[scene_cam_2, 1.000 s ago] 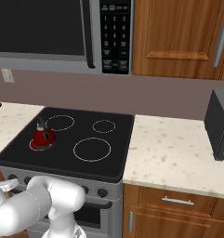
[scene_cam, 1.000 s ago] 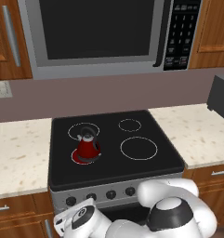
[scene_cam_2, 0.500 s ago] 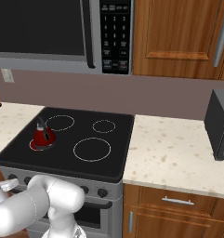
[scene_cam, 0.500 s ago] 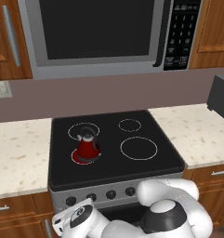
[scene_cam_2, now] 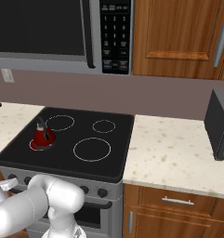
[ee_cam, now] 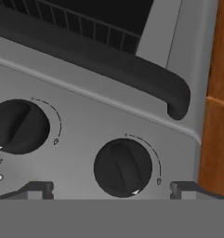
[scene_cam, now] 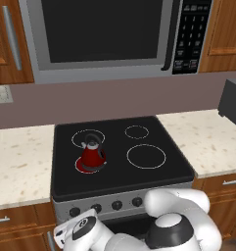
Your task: The kettle is done boiling. Turn off the stove, then wait for 300 timesteps before moving the kettle to the dining table.
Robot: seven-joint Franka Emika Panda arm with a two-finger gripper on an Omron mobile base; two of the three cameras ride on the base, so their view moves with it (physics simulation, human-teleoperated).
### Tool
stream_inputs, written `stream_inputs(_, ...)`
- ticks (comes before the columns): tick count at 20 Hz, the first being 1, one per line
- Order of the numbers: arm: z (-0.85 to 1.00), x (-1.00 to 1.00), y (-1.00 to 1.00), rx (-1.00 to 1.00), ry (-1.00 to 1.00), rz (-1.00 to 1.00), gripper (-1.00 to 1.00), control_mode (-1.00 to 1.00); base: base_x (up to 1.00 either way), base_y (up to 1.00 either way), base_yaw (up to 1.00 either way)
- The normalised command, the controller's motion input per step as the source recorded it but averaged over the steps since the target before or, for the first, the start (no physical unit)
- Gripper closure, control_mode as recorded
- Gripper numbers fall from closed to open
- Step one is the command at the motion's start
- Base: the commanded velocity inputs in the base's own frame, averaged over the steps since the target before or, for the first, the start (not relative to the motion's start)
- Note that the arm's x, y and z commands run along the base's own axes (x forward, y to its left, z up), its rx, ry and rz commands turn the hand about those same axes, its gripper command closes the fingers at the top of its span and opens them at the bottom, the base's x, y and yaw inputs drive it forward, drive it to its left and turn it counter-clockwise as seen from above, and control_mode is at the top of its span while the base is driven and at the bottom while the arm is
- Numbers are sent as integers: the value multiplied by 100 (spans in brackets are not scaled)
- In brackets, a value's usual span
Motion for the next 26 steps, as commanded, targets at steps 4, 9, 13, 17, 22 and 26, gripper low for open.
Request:
stream_inputs(4,0,8,0,0,0,0,-100,-100,0,0,0)
stream_inputs(9,-2,8,0,0,0,0,-100,-100,0,0,0)
stream_inputs(13,-14,8,3,-1,0,0,-100,-100,0,0,0)
stream_inputs(17,-3,9,1,0,0,0,-100,-100,0,0,0)
stream_inputs(22,-2,8,2,0,0,0,-100,-100,0,0,0)
stream_inputs(26,-6,3,1,0,0,0,-100,-100,0,0,0)
